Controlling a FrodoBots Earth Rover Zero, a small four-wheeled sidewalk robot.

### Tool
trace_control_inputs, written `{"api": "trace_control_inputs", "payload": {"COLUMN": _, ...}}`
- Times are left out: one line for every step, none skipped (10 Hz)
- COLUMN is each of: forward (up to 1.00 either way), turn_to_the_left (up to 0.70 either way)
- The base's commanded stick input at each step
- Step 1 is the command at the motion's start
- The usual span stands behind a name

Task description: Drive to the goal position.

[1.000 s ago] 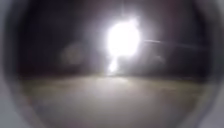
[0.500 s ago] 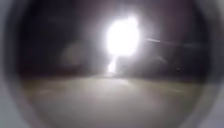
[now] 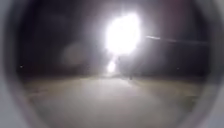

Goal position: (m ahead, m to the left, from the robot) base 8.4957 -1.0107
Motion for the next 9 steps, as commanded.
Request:
{"api": "trace_control_inputs", "payload": {"forward": 1.0, "turn_to_the_left": 0.14}}
{"api": "trace_control_inputs", "payload": {"forward": 1.0, "turn_to_the_left": 0.14}}
{"api": "trace_control_inputs", "payload": {"forward": 1.0, "turn_to_the_left": 0.15}}
{"api": "trace_control_inputs", "payload": {"forward": 1.0, "turn_to_the_left": 0.16}}
{"api": "trace_control_inputs", "payload": {"forward": 1.0, "turn_to_the_left": 0.14}}
{"api": "trace_control_inputs", "payload": {"forward": 1.0, "turn_to_the_left": 0.11}}
{"api": "trace_control_inputs", "payload": {"forward": 1.0, "turn_to_the_left": 0.08}}
{"api": "trace_control_inputs", "payload": {"forward": 1.0, "turn_to_the_left": 0.06}}
{"api": "trace_control_inputs", "payload": {"forward": 1.0, "turn_to_the_left": 0.09}}
